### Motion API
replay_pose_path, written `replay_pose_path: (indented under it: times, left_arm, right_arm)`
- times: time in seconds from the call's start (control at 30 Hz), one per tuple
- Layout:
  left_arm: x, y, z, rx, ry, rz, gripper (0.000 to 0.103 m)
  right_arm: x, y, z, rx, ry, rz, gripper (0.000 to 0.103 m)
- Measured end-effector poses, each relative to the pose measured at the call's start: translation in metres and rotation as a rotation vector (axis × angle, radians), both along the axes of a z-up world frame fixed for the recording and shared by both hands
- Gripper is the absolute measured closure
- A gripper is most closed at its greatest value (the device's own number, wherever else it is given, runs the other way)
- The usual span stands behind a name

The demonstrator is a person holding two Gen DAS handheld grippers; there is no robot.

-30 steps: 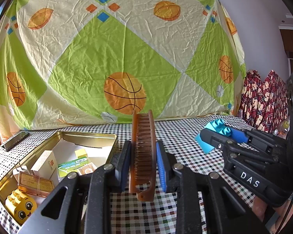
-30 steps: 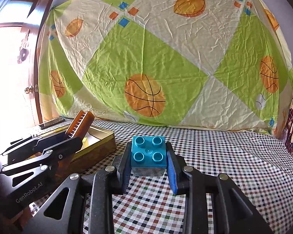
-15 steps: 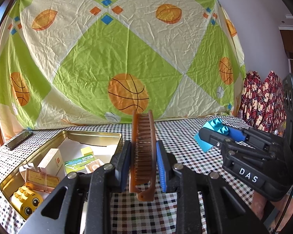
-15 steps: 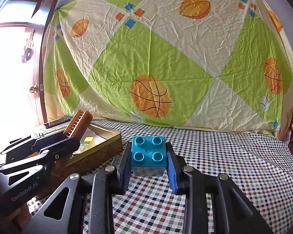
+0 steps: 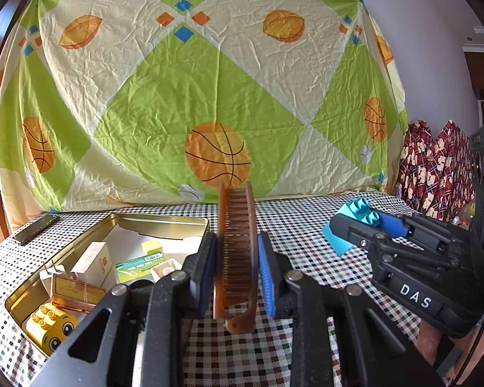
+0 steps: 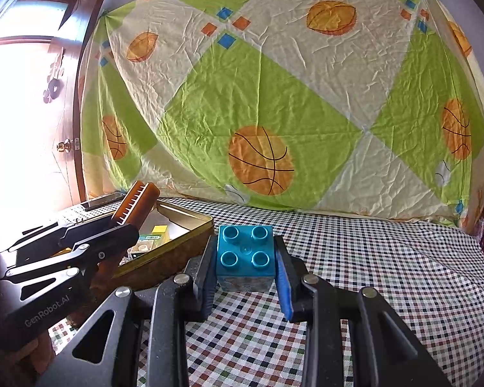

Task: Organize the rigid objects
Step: 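Carry the brown brush and blue block toward the gold tin with both grippers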

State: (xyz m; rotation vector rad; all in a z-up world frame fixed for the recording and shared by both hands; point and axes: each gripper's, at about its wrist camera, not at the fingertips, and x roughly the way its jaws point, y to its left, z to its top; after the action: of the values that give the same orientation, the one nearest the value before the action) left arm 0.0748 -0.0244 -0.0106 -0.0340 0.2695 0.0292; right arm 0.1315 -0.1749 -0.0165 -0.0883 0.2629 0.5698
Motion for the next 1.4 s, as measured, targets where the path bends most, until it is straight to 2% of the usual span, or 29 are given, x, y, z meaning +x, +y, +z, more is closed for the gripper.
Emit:
replay_pose_path:
  times: [0.6, 1.4]
  left_arm:
    - [-0.016, 0.009, 0.002, -0.012, -0.016, 0.006, 0.079]
    - [-0.035, 0.031, 0.003, -0.044, -0.053, 0.029, 0.079]
  right_arm:
    - [-0.002, 0.020, -0.002, -0.012, 0.033, 0.023, 0.069]
    - [-0.032, 0.044, -0.001, 0.000, 0.012, 0.074, 0.069]
